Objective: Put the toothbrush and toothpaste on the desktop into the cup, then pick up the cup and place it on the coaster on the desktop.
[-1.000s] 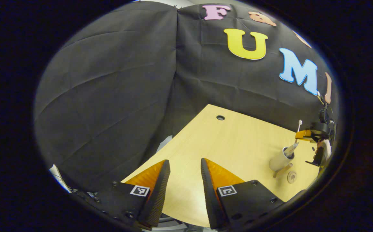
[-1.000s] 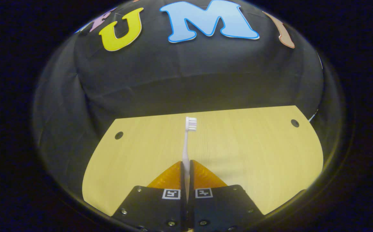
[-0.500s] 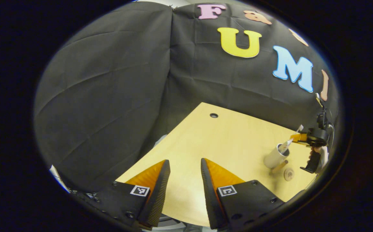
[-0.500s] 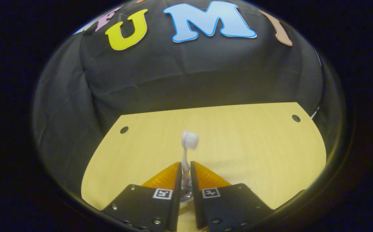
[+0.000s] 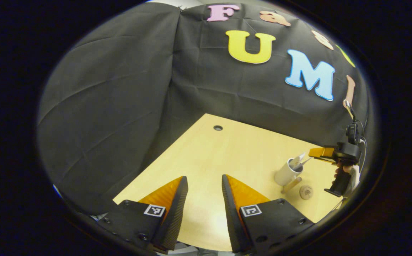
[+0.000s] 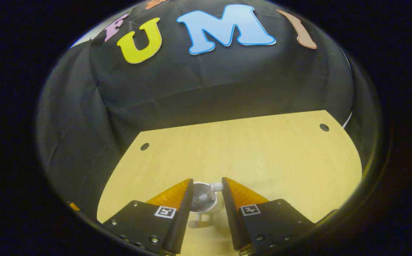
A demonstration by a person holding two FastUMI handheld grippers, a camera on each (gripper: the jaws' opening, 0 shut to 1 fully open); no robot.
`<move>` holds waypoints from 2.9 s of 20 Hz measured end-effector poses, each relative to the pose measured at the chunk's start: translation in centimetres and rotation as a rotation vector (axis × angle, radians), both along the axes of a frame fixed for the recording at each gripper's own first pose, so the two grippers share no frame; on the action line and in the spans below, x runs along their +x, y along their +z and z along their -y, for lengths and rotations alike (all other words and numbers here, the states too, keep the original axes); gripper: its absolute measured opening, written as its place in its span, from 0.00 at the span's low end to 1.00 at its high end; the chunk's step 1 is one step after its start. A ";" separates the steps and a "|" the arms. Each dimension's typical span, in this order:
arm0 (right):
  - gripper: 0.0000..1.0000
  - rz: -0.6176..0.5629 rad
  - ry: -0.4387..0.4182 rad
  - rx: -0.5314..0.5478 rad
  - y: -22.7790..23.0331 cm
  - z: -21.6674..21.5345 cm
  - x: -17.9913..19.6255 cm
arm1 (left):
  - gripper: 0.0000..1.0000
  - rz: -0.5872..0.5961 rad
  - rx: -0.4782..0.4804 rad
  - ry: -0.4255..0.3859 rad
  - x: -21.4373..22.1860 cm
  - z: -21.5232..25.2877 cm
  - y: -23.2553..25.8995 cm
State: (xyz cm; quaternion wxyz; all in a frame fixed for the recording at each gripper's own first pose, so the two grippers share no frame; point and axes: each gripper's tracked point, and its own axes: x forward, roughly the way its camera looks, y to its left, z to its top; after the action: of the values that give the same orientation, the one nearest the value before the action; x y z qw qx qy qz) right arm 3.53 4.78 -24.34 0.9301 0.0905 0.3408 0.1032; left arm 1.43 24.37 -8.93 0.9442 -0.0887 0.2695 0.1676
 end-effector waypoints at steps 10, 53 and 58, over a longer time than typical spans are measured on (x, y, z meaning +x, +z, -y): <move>0.51 0.095 -0.153 0.062 6.0 10.8 -2.1 | 0.57 -0.110 -0.139 -0.228 7.2 12.0 -2.2; 0.51 -0.175 -0.658 0.101 -5.4 33.8 -18.2 | 0.57 -0.730 -0.086 -0.351 18.1 30.6 -15.6; 0.51 -0.216 -0.610 0.117 -6.9 33.8 -17.3 | 0.59 -0.734 -0.069 -0.272 19.0 30.7 -16.7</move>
State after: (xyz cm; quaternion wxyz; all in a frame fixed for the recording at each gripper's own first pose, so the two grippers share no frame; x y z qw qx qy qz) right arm -13.76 -28.99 -31.23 0.8699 0.2523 0.3879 -0.1710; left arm 20.39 -6.35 -25.64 0.7950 -0.0180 0.6040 0.0524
